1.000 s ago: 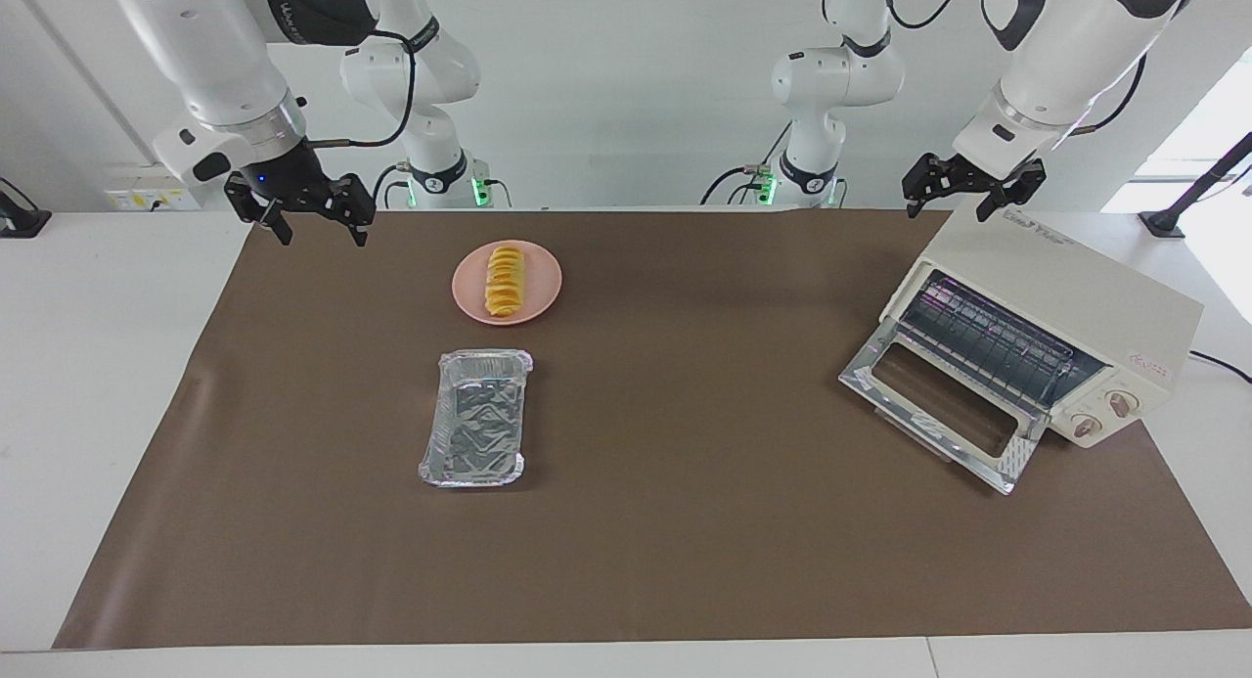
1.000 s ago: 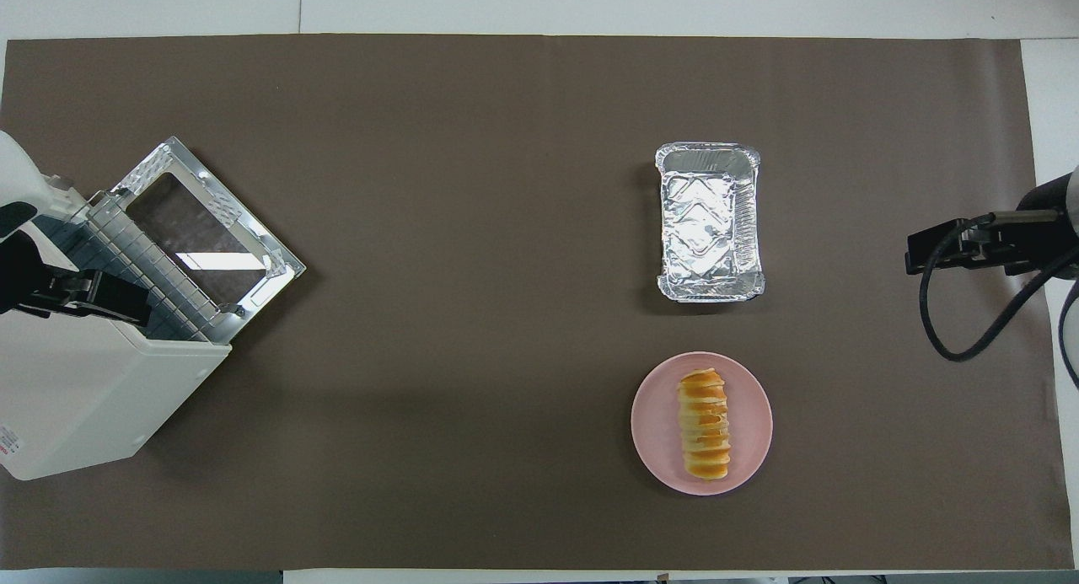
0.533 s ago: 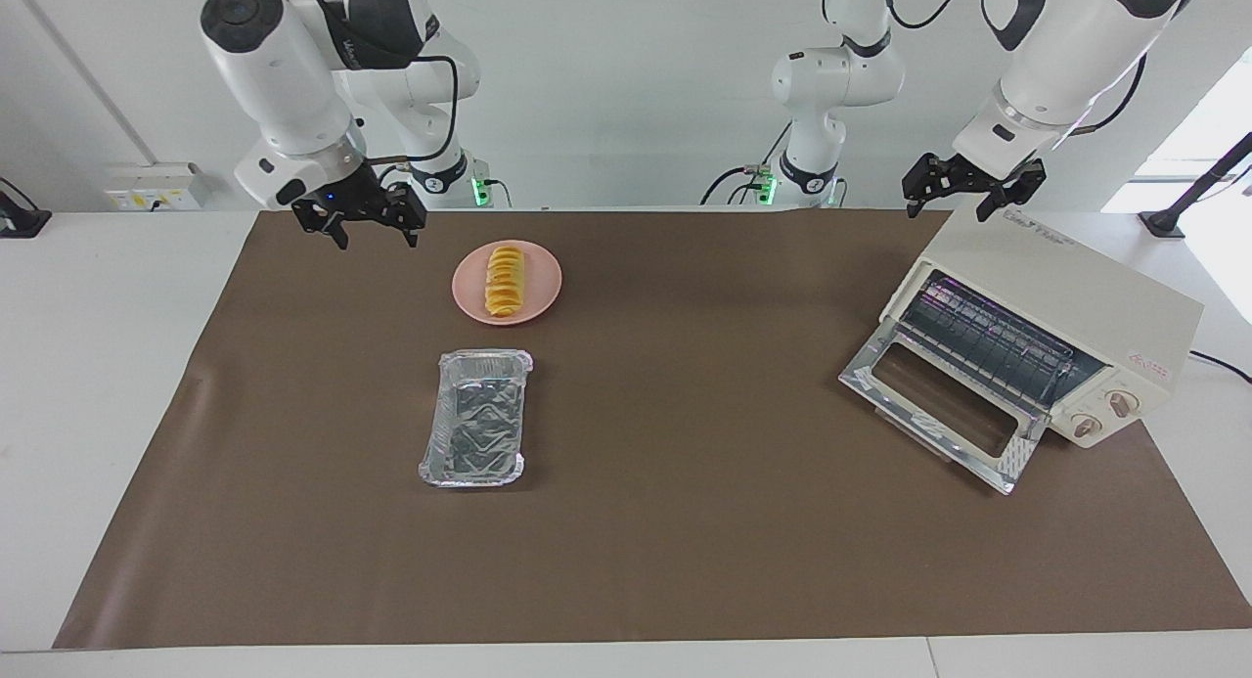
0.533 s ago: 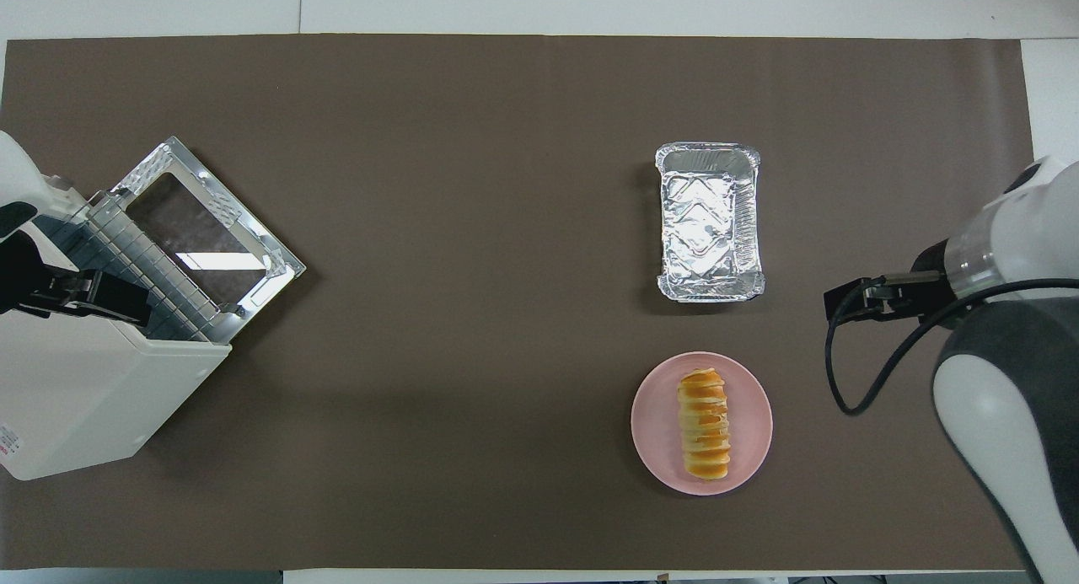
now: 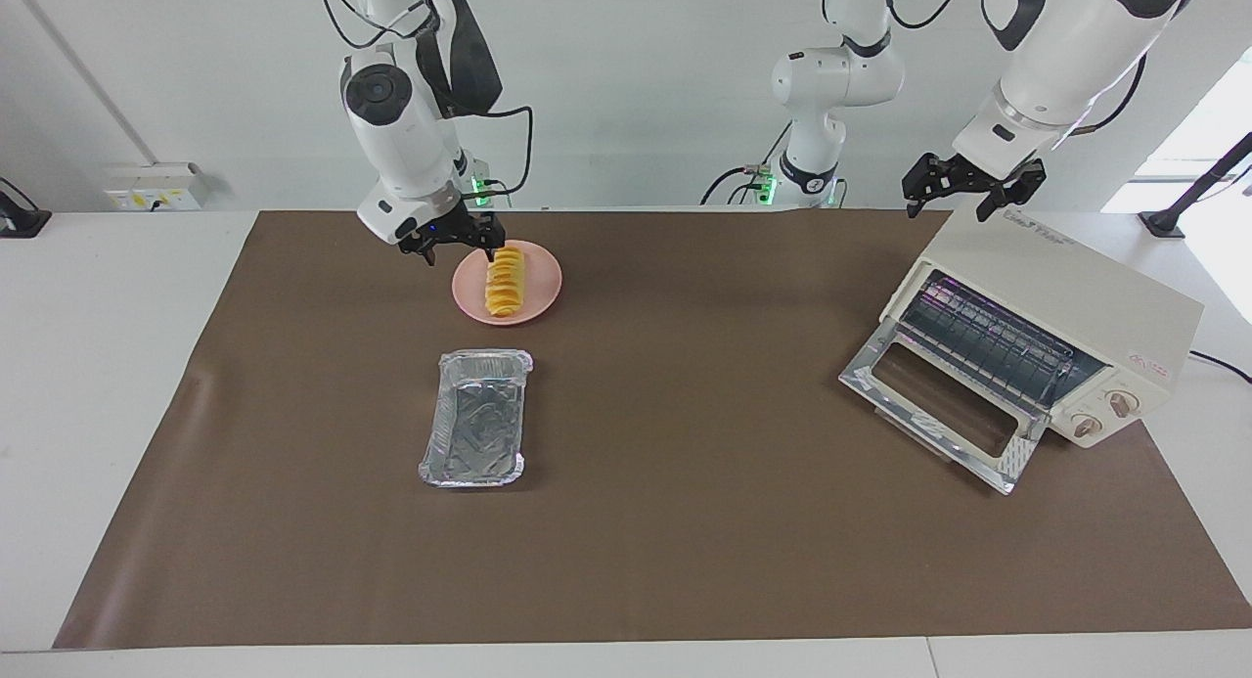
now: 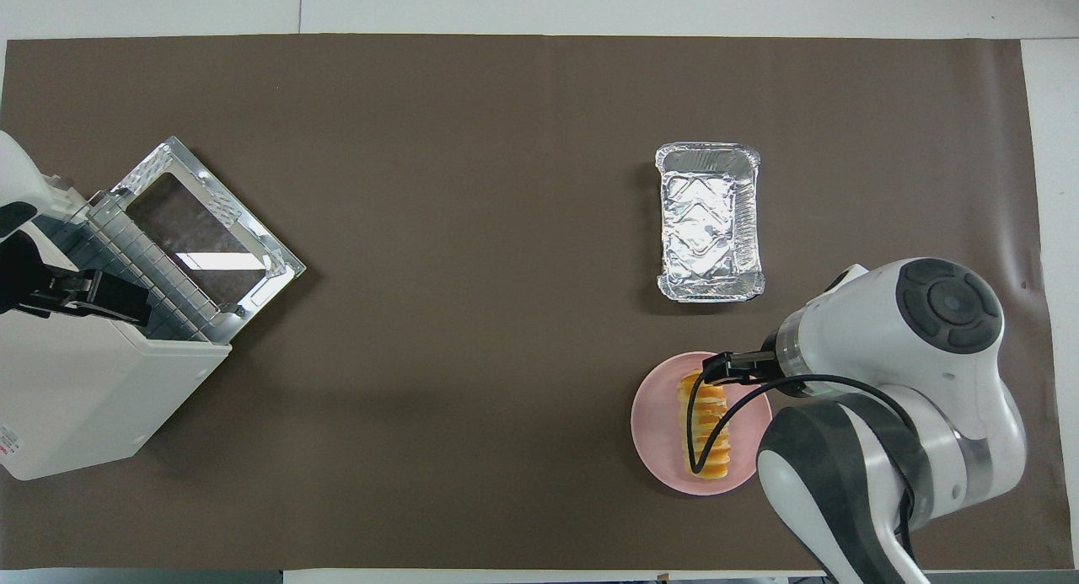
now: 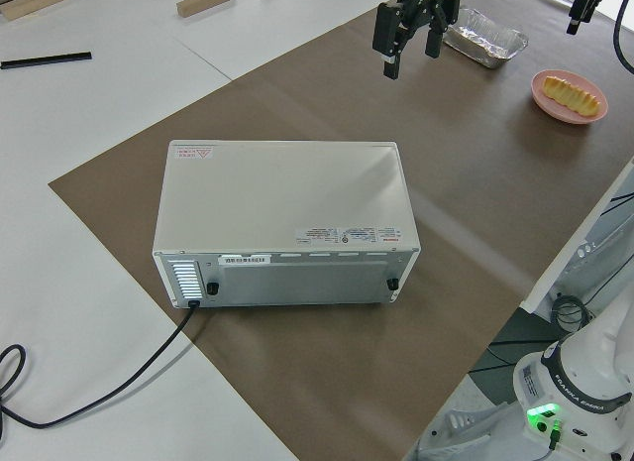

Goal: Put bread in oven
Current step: 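Reach the right gripper down to the bread roll and grasp it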

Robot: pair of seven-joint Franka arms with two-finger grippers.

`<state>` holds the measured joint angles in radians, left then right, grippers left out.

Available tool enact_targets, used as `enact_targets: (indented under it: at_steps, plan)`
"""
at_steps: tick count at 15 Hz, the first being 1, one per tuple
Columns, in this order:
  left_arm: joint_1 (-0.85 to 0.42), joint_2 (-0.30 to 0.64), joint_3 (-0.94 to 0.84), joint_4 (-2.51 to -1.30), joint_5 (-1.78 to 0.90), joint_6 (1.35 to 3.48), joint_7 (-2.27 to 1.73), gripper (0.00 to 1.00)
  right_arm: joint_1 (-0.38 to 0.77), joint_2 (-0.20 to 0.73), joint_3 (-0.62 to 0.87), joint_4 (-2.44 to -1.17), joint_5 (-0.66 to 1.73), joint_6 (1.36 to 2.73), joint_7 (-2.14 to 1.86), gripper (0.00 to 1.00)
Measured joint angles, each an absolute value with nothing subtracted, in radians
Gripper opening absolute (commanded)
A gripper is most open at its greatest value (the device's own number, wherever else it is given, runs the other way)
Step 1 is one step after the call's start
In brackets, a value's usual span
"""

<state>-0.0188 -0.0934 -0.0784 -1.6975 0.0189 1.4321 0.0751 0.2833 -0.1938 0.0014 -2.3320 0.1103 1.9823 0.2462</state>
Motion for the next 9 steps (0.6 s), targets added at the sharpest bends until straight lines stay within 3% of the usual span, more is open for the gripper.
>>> enact_targets:
  at_steps: [4,9]
  plan:
    - [-0.019,-0.093,-0.078,-1.698,0.019,1.432,0.075,1.00,0.320,-0.184,0.000,-2.465,0.138,2.140,0.252,1.00]
    - [-0.019,-0.093,-0.078,-1.698,0.019,1.432,0.075,1.00,0.394,-0.164,0.001,-2.521,0.165,2.233,0.318,0.94]
